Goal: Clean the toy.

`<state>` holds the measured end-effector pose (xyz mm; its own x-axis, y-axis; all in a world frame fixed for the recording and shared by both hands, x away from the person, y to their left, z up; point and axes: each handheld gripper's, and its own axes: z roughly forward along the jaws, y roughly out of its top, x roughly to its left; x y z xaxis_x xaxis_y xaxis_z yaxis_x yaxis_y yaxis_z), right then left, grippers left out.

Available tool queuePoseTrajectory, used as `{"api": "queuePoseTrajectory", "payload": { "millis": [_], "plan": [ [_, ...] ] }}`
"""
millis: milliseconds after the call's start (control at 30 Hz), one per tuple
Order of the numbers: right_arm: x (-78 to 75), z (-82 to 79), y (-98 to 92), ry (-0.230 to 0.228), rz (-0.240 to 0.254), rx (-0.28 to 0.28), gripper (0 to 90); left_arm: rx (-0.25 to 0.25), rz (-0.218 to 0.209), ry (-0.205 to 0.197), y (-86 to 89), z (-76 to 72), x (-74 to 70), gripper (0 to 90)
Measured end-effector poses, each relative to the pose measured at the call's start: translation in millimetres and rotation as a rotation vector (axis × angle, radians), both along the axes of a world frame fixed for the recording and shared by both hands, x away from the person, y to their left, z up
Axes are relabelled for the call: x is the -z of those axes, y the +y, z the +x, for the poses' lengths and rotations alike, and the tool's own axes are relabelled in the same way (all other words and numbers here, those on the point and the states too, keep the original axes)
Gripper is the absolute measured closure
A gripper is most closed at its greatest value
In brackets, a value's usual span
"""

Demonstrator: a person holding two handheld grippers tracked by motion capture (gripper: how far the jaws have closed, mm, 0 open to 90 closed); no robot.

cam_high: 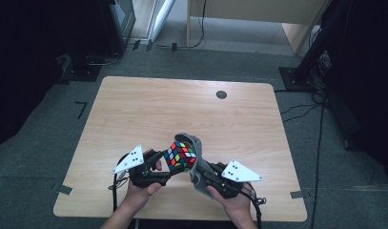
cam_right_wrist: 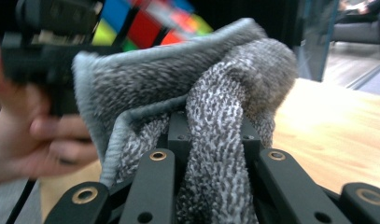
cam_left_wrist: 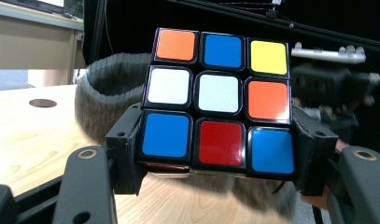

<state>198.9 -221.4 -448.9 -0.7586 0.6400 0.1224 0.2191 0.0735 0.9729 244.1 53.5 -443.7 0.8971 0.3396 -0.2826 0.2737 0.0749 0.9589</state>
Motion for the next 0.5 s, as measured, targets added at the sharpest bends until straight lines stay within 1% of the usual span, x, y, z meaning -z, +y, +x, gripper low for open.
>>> {"api": "queuePoseTrajectory", "payload": {
  "millis": [33, 100, 167, 200, 233, 267, 300, 333, 400, 500],
  "plan": [
    [2.7, 0.0, 3.9, 0.011, -0.024, -0.022, 75.6, -0.003, -0.003, 0.001, 1.4, 0.6, -0.3, 34.4],
    [6.1, -1.0, 10.1, 0.011, -0.062, -0.049, 75.6, -0.008, -0.002, 0.002, 3.1, 1.3, -0.5, 34.4],
    [4.4, -0.4, 9.3, 0.010, -0.069, -0.040, 75.6, -0.012, 0.004, -0.003, 2.9, 1.2, -0.5, 34.4],
    [2.4, 0.2, 6.6, 0.007, -0.063, -0.024, 75.6, -0.012, 0.017, -0.009, 2.1, 0.9, -0.4, 34.4],
    [0.3, 0.8, 2.6, 0.002, -0.047, -0.003, 75.6, -0.013, 0.034, -0.017, 0.7, 0.2, 0.0, 34.4],
    [-1.8, 1.2, -1.9, 0.006, -0.020, 0.019, 75.6, -0.011, 0.044, -0.020, -0.7, -0.4, 0.5, 34.3],
    [-3.2, 1.7, -5.8, 0.007, 0.003, 0.037, 75.6, -0.006, 0.044, -0.018, -2.1, -0.8, 1.0, 34.4],
    [-3.6, 1.5, -7.6, 0.005, 0.011, 0.043, 75.6, -0.003, 0.041, -0.015, -2.8, -0.7, 1.1, 34.4],
    [-1.4, 0.1, -4.1, 0.001, -0.008, 0.022, 75.5, -0.001, 0.031, -0.011, -2.6, -0.6, 0.5, 34.3],
    [5.5, -1.0, 6.9, 0.026, -0.055, -0.033, 75.3, -0.013, 0.021, -0.006, 1.0, 0.7, -0.5, 34.3]
  ]
}}
